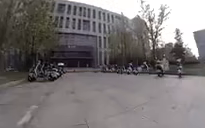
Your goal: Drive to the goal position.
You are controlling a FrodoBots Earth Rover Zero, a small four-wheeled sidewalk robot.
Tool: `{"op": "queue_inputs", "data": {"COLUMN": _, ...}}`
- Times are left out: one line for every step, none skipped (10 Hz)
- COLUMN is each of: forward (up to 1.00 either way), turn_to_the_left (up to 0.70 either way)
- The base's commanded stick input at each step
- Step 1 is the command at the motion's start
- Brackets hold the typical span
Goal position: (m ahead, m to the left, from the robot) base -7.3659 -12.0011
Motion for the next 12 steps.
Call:
{"op": "queue_inputs", "data": {"forward": 1.00, "turn_to_the_left": -0.38}}
{"op": "queue_inputs", "data": {"forward": 1.00, "turn_to_the_left": -0.38}}
{"op": "queue_inputs", "data": {"forward": 1.00, "turn_to_the_left": -0.38}}
{"op": "queue_inputs", "data": {"forward": 1.00, "turn_to_the_left": -0.38}}
{"op": "queue_inputs", "data": {"forward": 1.00, "turn_to_the_left": -0.38}}
{"op": "queue_inputs", "data": {"forward": 1.00, "turn_to_the_left": -0.38}}
{"op": "queue_inputs", "data": {"forward": 1.00, "turn_to_the_left": -0.38}}
{"op": "queue_inputs", "data": {"forward": 1.00, "turn_to_the_left": -0.38}}
{"op": "queue_inputs", "data": {"forward": 1.00, "turn_to_the_left": -0.38}}
{"op": "queue_inputs", "data": {"forward": 1.00, "turn_to_the_left": -0.38}}
{"op": "queue_inputs", "data": {"forward": 1.00, "turn_to_the_left": -0.38}}
{"op": "queue_inputs", "data": {"forward": 1.00, "turn_to_the_left": -0.38}}
